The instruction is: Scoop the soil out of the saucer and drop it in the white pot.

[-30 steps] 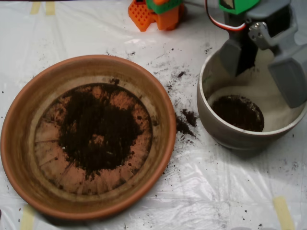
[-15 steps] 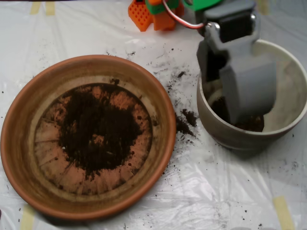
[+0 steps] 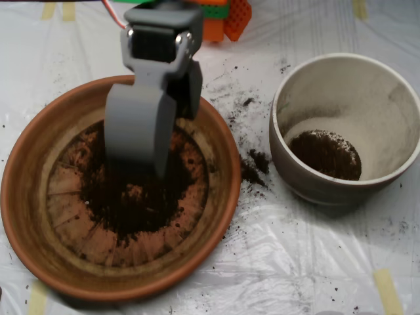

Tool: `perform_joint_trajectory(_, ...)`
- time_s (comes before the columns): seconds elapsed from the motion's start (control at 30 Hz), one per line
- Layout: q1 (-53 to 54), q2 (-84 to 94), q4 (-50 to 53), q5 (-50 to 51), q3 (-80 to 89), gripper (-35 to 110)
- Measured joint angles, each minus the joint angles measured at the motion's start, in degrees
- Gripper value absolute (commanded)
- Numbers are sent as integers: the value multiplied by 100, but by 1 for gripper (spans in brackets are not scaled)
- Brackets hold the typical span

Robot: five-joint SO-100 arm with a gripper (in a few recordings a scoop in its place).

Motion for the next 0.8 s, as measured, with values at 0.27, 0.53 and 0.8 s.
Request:
perform_joint_trajectory(0.27, 563, -826, -747, -483, 1248, 42)
perform_joint_trajectory(0.53, 571, -2602, -615, -1063, 976, 43)
perform_joint_trajectory(0.8, 580, -3138, -940, -1336, 650, 43)
